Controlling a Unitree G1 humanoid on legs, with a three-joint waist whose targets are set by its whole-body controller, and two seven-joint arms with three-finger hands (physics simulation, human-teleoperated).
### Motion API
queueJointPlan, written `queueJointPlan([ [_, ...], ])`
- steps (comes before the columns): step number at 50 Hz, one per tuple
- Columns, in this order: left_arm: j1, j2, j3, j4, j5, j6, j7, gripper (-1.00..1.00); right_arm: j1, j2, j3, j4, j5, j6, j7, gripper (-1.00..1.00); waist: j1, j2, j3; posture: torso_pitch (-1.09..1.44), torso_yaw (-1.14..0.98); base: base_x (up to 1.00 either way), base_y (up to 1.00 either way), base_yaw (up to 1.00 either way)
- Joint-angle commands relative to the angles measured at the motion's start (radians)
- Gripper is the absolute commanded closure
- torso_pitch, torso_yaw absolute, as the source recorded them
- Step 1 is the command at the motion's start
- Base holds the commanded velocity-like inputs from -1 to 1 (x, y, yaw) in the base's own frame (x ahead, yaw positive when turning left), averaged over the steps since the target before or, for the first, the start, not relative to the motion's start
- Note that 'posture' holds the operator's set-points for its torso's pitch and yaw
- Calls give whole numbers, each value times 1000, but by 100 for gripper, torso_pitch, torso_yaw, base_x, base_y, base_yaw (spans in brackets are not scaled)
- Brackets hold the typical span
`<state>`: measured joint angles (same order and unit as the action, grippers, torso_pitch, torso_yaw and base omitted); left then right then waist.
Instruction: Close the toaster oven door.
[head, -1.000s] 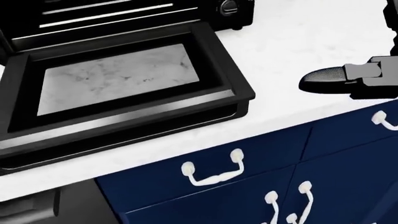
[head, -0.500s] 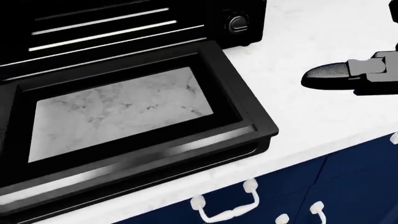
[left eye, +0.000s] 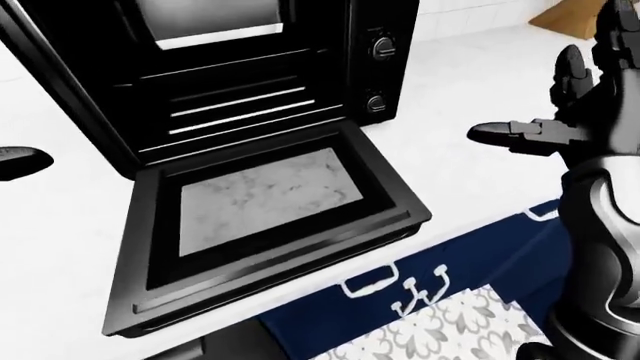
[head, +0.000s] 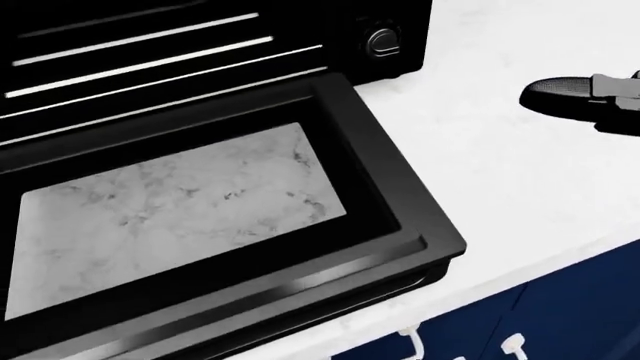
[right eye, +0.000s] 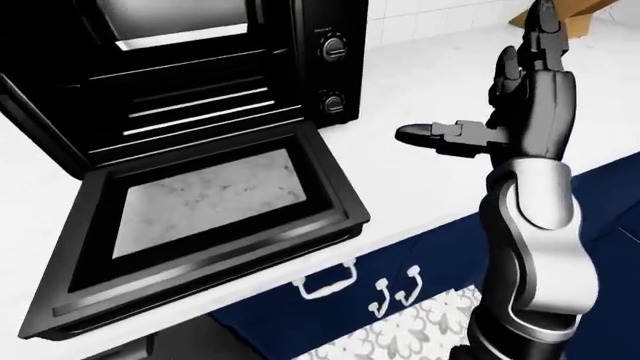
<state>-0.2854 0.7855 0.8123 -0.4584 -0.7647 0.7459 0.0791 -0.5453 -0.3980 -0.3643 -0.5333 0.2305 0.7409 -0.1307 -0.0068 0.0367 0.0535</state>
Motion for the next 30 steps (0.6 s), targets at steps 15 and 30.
queueJointPlan([
  [15, -16, 36, 30, -25, -11, -18, 12, -100, -39, -38, 12, -42, 61, -15, -10, -100, 66, -42, 2, 0, 0, 0, 0, 100],
  [30, -15, 40, 32, -20, -9, -22, 8, -100, -47, -42, 45, 38, -64, -20, -59, -100, -2, 12, 3, 0, 0, 0, 0, 27],
])
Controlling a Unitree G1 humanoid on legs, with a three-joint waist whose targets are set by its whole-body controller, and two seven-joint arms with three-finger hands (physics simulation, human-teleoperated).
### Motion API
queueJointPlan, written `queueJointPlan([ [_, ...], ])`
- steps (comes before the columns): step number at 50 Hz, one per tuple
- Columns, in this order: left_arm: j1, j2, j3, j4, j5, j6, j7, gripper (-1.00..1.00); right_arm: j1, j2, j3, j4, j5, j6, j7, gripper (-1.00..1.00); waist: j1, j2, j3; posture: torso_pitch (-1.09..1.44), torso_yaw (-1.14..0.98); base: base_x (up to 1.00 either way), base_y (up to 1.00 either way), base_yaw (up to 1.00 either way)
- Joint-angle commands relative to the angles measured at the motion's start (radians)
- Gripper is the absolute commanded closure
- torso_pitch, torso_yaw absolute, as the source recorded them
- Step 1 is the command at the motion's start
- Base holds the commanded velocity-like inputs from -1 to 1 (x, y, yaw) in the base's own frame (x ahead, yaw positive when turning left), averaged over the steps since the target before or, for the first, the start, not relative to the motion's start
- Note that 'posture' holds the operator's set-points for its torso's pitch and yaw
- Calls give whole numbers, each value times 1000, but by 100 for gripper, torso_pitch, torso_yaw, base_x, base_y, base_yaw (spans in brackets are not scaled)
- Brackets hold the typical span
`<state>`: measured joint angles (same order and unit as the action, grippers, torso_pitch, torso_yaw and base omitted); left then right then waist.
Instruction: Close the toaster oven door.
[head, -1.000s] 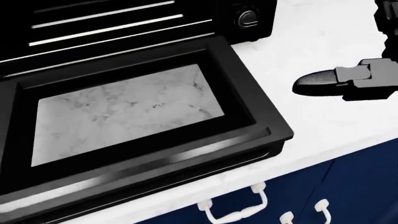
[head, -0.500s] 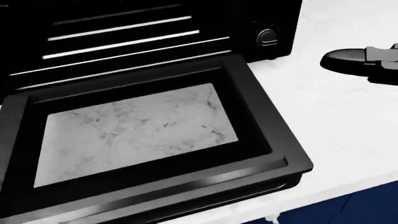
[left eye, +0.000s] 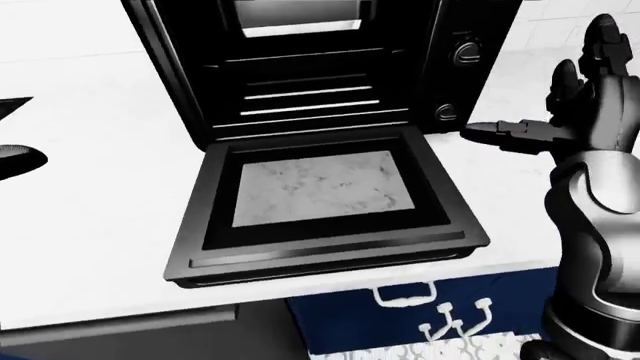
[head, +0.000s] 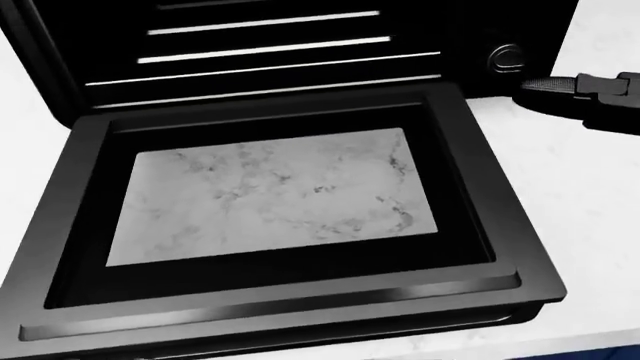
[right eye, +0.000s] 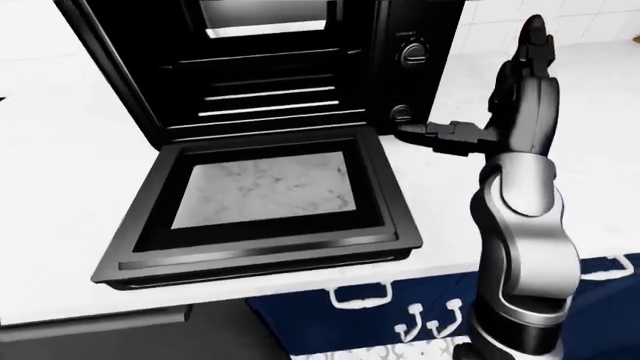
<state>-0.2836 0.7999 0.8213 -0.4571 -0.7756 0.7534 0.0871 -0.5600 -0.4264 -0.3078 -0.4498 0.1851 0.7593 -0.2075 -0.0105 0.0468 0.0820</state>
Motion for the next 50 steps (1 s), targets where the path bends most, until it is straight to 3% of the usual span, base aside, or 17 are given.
queueJointPlan([
  [1, -17, 26, 24, -20, 1, -30, 1, -100, -31, -10, -13, -47, -25, -27, 21, -100, 0, 1, -26, 0, 0, 0, 0, 0],
  [2, -15, 25, 24, -21, 2, -31, 0, -100, -50, 15, -42, -42, 9, 23, 4, -100, 0, 1, -27, 0, 0, 0, 0, 0],
  [5, -17, 27, 25, -19, 3, -32, -1, -100, -55, 7, -45, -33, 18, 17, -24, -100, -3, 0, -32, 0, 0, 0, 0, 0],
  [6, -16, 27, 24, -19, 5, -33, -1, -100, -40, -18, -22, -25, -13, -24, -4, -100, -3, -2, -33, 0, 0, 0, 0, 0],
  [8, -14, 25, 24, -22, 6, -34, -2, -100, -49, -20, -31, -30, -3, 35, 15, -100, -2, -5, -35, 0, 0, 0, 0, 0],
  [17, -17, 34, 32, -11, 6, -36, -3, -100, -17, -56, -11, -24, -100, -87, 141, -100, -1, -14, -39, 0, 0, 0, 0, 0],
  [31, -13, 29, 29, -3, 17, -43, -8, -100, 4, -39, -18, 50, -217, -215, 210, -100, 3, -23, -40, 0, 0, 0, 0, 0],
  [50, -14, 36, 33, 3, 16, -42, -8, -100, 64, 4, -21, 34, -287, -266, 315, -100, 1, -26, -39, 0, 0, 0, 0, 0],
])
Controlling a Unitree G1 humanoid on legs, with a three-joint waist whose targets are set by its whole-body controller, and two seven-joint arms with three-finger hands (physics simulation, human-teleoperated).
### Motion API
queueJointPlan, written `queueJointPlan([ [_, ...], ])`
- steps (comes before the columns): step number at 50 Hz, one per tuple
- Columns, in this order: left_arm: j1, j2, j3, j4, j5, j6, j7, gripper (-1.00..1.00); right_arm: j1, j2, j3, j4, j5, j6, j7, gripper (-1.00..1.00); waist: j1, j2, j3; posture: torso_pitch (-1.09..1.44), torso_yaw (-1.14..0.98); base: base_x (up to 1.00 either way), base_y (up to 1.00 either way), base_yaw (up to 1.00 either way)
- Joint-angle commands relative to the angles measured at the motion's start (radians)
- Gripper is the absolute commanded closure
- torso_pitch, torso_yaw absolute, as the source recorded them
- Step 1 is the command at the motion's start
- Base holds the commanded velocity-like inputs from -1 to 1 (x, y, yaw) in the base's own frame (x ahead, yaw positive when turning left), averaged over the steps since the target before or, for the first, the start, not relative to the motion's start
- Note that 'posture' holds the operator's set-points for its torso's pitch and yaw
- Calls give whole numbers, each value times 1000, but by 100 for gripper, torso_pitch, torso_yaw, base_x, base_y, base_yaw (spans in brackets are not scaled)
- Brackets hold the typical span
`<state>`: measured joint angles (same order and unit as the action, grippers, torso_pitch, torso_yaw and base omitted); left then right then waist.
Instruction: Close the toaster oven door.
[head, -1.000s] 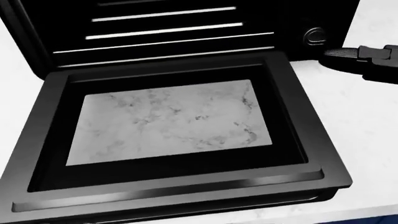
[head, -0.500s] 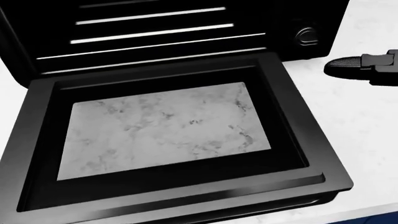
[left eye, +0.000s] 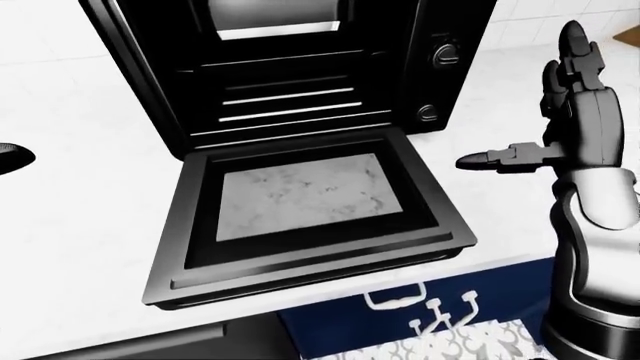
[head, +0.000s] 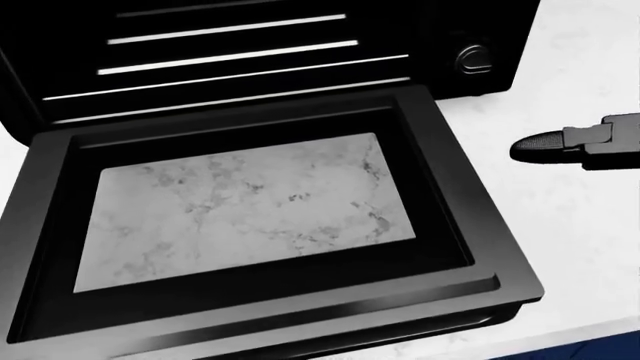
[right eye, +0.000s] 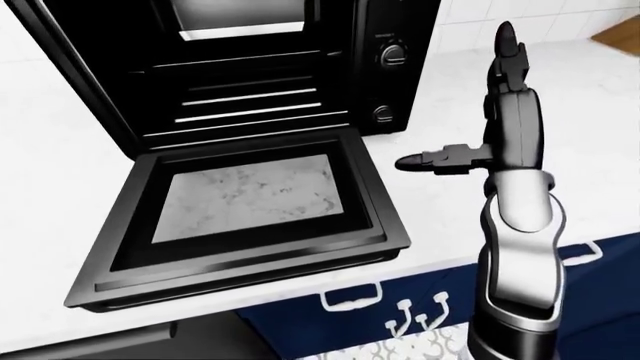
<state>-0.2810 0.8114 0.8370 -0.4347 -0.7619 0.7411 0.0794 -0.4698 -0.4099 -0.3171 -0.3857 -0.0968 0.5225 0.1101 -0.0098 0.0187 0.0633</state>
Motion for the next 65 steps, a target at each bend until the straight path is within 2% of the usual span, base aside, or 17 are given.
queueJointPlan([
  [1, -16, 24, 18, -20, 3, -29, -1, -100, -22, -11, -12, -29, -6, -33, -1, -100, 0, 3, -20, 0, 0, 0, 0, 0],
  [13, -13, 25, 22, -18, 4, -31, -5, -100, -9, -7, -14, -31, -3, -37, 15, -100, 0, 3, -21, 0, 0, 0, 0, 0],
  [38, -16, 31, 24, -12, 3, -32, -4, -100, 61, 17, -15, 3, -63, -149, 77, -100, 0, 3, -25, 0, 0, 0, 0, 0],
  [65, -15, 31, 24, -10, 5, -33, -6, -100, 122, 22, -35, 75, -112, -276, 87, -100, -1, 2, -24, 0, 0, 0, 0, 0],
])
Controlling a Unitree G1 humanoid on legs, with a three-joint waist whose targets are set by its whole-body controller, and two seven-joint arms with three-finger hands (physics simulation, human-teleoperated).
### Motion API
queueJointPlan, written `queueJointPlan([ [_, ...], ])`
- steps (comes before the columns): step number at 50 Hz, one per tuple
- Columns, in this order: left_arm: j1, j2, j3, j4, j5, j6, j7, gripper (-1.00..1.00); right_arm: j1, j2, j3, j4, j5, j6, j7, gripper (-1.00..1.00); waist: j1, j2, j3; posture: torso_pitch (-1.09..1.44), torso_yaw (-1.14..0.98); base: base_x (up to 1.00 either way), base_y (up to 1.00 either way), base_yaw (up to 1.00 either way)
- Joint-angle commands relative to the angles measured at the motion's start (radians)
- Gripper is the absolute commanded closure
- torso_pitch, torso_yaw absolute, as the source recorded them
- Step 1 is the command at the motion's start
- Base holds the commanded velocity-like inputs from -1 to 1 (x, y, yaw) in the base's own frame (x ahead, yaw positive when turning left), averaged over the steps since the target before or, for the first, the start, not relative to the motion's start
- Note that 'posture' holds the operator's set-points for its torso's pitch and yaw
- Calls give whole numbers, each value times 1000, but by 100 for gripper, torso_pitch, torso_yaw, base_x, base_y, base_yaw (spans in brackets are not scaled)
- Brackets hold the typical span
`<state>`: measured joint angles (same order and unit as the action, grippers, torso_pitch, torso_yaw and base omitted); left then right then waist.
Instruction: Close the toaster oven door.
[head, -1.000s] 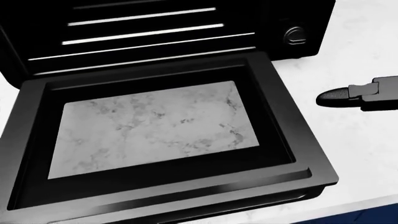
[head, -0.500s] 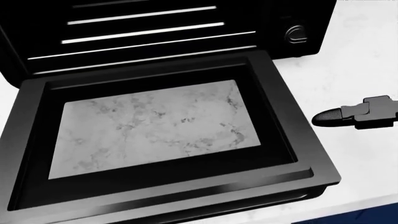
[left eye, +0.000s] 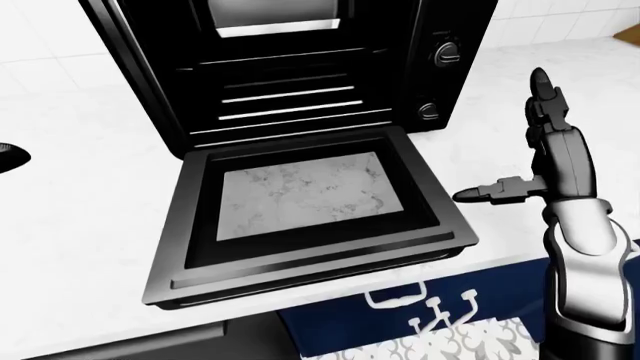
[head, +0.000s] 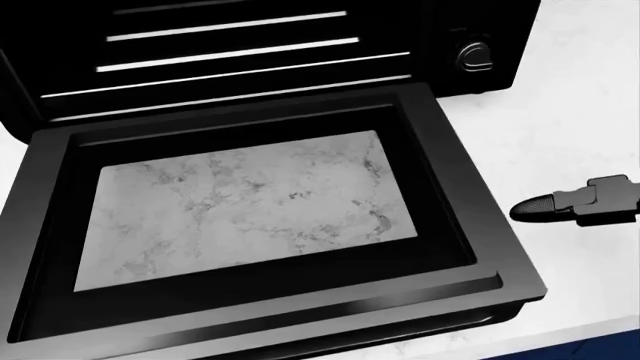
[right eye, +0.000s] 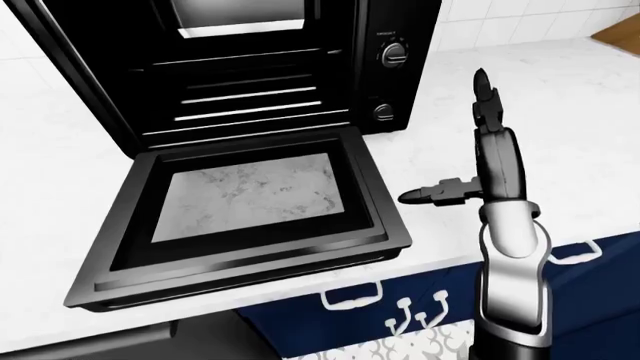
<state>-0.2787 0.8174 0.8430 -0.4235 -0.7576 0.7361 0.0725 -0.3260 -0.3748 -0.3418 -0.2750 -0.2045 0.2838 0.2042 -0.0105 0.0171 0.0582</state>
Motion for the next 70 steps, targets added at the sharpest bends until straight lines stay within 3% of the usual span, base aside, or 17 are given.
queueJointPlan([
  [1, -18, 26, 18, -22, 0, -27, 1, -100, -20, -12, -10, -34, -6, -43, -6, -100, 0, 3, -20, 0, 0, 0, 0, 0],
  [43, -19, 32, 21, -23, -5, -22, 5, -100, 26, 13, -5, 22, -29, -129, 9, -100, -1, 3, -20, 0, 0, 0, 0, 0],
  [70, -15, 33, 25, -14, -3, -33, 1, -100, 78, 115, 71, -48, -49, -138, 26, -100, -5, 5, -24, 0, 0, 0, 0, 0],
])
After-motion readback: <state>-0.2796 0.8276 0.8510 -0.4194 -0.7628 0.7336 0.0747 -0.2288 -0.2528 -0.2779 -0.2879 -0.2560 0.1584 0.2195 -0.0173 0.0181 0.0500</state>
